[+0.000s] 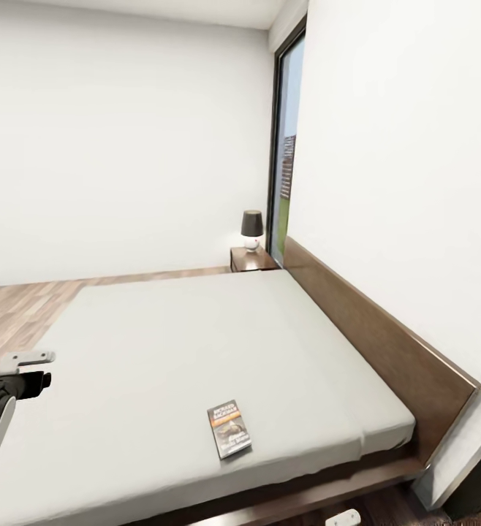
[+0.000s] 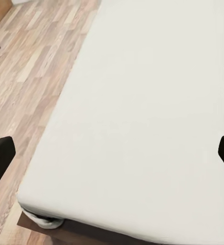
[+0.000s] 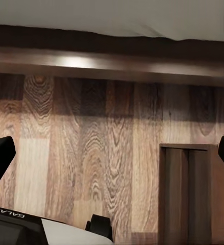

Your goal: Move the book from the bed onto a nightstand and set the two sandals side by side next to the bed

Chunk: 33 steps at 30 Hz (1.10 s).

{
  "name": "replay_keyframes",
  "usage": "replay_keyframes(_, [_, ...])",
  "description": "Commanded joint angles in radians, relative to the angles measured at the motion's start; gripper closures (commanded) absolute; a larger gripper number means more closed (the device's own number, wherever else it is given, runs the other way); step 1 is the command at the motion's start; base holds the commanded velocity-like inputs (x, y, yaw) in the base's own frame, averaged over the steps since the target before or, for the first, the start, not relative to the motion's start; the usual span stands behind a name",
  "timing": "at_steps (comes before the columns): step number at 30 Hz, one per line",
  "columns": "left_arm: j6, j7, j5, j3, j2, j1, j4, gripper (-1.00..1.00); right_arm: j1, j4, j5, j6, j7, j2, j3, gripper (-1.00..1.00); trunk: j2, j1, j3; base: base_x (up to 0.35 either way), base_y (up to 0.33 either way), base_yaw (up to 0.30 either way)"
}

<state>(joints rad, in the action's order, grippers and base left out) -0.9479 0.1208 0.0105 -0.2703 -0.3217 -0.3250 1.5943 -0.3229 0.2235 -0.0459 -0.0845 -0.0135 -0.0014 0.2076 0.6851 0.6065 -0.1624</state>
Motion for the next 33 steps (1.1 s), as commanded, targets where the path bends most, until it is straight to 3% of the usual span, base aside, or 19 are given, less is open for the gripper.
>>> replay_keyframes(1, [-0.005,0.002,0.0,0.0,0.0,0.0,0.001,-1.0,-0.001,-0.001,-0.005,-0.003,-0.002,0.0,0.001,-1.0,0.001,0.0,-0.001,0.007,0.034,-0.259])
replay_keyframes(33, [-0.003,0.008,0.0,0.002,0.0,0.0,0.001,-1.0,-0.001,-0.001,-0.005,-0.003,-0.002,0.0,0.001,-1.0,0.001,0.0,0.026,0.021,0.04,-0.267])
